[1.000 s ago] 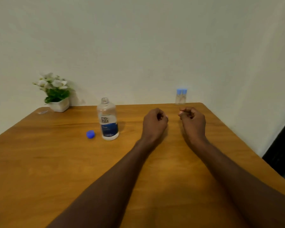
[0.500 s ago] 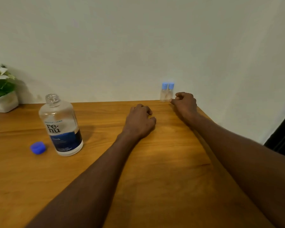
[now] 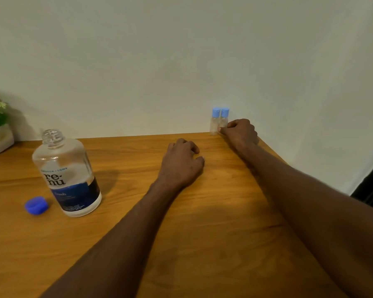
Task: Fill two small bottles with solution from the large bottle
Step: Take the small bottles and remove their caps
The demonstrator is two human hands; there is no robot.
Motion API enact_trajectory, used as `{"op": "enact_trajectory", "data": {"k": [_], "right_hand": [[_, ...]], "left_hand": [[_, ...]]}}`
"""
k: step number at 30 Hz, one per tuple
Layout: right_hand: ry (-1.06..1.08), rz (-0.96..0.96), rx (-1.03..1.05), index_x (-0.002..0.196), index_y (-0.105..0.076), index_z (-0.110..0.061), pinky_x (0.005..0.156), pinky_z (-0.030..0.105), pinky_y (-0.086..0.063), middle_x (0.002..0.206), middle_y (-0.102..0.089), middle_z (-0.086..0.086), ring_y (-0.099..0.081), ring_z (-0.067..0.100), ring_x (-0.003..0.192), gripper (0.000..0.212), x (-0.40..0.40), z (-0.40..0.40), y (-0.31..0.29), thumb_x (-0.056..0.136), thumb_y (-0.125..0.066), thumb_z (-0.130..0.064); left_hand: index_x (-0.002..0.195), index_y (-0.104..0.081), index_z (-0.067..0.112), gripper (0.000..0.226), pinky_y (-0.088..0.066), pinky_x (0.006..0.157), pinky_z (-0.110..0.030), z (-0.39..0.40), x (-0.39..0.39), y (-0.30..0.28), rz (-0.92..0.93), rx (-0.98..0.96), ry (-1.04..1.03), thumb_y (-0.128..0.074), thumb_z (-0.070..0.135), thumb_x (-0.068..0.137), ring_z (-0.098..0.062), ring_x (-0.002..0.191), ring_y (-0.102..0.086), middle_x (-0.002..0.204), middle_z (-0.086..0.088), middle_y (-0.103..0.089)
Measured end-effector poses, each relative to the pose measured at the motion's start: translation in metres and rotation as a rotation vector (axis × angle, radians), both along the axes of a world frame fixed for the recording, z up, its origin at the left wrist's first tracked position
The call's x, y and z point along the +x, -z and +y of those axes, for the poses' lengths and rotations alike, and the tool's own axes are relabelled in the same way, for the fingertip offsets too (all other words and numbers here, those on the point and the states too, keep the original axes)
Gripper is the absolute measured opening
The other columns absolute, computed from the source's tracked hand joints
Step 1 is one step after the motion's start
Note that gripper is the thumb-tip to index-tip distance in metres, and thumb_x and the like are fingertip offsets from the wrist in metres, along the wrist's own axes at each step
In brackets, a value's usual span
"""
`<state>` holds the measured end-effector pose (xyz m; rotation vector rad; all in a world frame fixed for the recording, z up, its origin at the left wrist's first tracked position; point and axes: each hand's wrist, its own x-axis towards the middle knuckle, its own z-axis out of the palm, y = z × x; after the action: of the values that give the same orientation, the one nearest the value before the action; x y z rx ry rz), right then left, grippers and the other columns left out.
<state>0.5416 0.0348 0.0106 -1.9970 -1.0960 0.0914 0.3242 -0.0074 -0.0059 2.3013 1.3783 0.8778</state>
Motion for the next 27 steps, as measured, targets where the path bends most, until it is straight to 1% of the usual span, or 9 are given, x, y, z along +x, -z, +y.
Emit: {"op": "enact_trajectory", "data": {"k": [4, 8, 11, 14, 16, 18, 21, 24, 27], "right_hand": [[0.003, -0.009, -0.019, 0.116, -0.075, -0.020, 0.073, 0.033, -0.043, 0.114, -0.075, 0.000, -0.066, 0.019, 0.096, 0.040, 0.000, 0.002, 0.001, 0.090, -0.074, -0.051], [0.003, 0.067, 0.035, 0.115, -0.076, -0.019, 0.078, 0.034, -0.050, 0.111, -0.075, -0.001, -0.068, 0.020, 0.100, 0.036, 0.003, 0.000, 0.002, 0.089, -0.077, -0.045], [0.011, 0.137, 0.152, 0.102, -0.076, -0.018, 0.079, 0.034, -0.054, 0.096, -0.073, -0.004, -0.070, 0.019, 0.094, 0.024, 0.000, -0.005, 0.002, 0.088, -0.078, -0.038], [0.031, 0.179, 0.260, 0.095, -0.071, -0.022, 0.076, 0.032, -0.052, 0.084, -0.066, -0.009, -0.069, 0.017, 0.088, 0.014, -0.014, -0.022, -0.004, 0.087, -0.077, -0.032], [0.031, 0.203, 0.303, 0.094, -0.069, -0.025, 0.078, 0.035, -0.057, 0.082, -0.068, -0.010, -0.070, 0.015, 0.084, 0.013, -0.029, -0.037, -0.005, 0.086, -0.077, -0.033], [0.004, 0.246, 0.331, 0.095, -0.070, -0.028, 0.080, 0.040, -0.061, 0.085, -0.071, -0.011, -0.070, 0.012, 0.081, 0.014, -0.049, -0.053, -0.002, 0.085, -0.078, -0.034], [-0.051, 0.325, 0.344, 0.110, -0.075, -0.019, 0.080, 0.044, -0.064, 0.094, -0.075, -0.007, -0.073, 0.014, 0.083, 0.029, -0.084, -0.082, 0.001, 0.085, -0.081, -0.033], [-0.099, 0.360, 0.345, 0.114, -0.076, -0.019, 0.078, 0.046, -0.064, 0.094, -0.075, -0.007, -0.073, 0.016, 0.084, 0.033, -0.116, -0.109, 0.000, 0.086, -0.082, -0.035], [-0.148, 0.373, 0.329, 0.116, -0.075, -0.020, 0.078, 0.043, -0.064, 0.095, -0.073, -0.012, -0.071, 0.012, 0.086, 0.033, -0.148, -0.138, 0.000, 0.087, -0.081, -0.034]], "left_hand": [[0.127, -0.067, 0.021, 0.037, -0.042, 0.105, -0.037, -0.001, -0.001, 0.000, 0.002, -0.009, 0.005, -0.068, 0.040, 0.095, -0.020, 0.130, -0.045, 0.139, 0.000, -0.056], [0.127, -0.067, 0.022, 0.036, -0.044, 0.107, -0.038, 0.000, -0.001, -0.001, 0.008, -0.025, 0.005, -0.068, 0.040, 0.095, -0.019, 0.130, -0.046, 0.138, 0.000, -0.056], [0.124, -0.068, 0.021, 0.034, -0.046, 0.107, -0.039, 0.000, -0.001, 0.001, -0.010, -0.038, 0.007, -0.068, 0.038, 0.095, -0.020, 0.127, -0.048, 0.134, 0.000, -0.058], [0.121, -0.070, 0.019, 0.028, -0.055, 0.100, -0.039, -0.001, -0.002, -0.002, -0.166, -0.070, -0.001, -0.068, 0.032, 0.096, -0.016, 0.115, -0.059, 0.124, 0.000, -0.065], [0.122, -0.071, 0.016, 0.026, -0.056, 0.086, -0.022, -0.004, -0.005, -0.006, -0.301, -0.104, -0.023, -0.067, 0.026, 0.098, -0.011, 0.101, -0.064, 0.118, 0.001, -0.070], [0.120, -0.073, 0.015, 0.024, -0.045, 0.073, -0.007, -0.010, -0.010, -0.011, -0.402, -0.102, -0.062, -0.067, 0.021, 0.098, -0.009, 0.098, -0.066, 0.115, 0.001, -0.072], [0.124, -0.071, 0.014, 0.026, -0.039, 0.079, -0.005, -0.027, -0.024, -0.019, -0.454, -0.086, -0.102, -0.066, 0.017, 0.099, -0.006, 0.106, -0.066, 0.121, 0.000, -0.072], [0.128, -0.070, 0.015, 0.029, -0.034, 0.068, 0.004, -0.052, -0.049, -0.022, -0.482, -0.051, -0.139, -0.065, 0.014, 0.100, 0.016, 0.085, -0.058, 0.121, 0.005, -0.069], [0.130, -0.069, 0.020, 0.031, -0.035, 0.086, -0.006, -0.076, -0.076, -0.020, -0.462, -0.020, -0.173, -0.063, 0.014, 0.100, 0.005, 0.109, -0.056, 0.131, 0.007, -0.068]]}}
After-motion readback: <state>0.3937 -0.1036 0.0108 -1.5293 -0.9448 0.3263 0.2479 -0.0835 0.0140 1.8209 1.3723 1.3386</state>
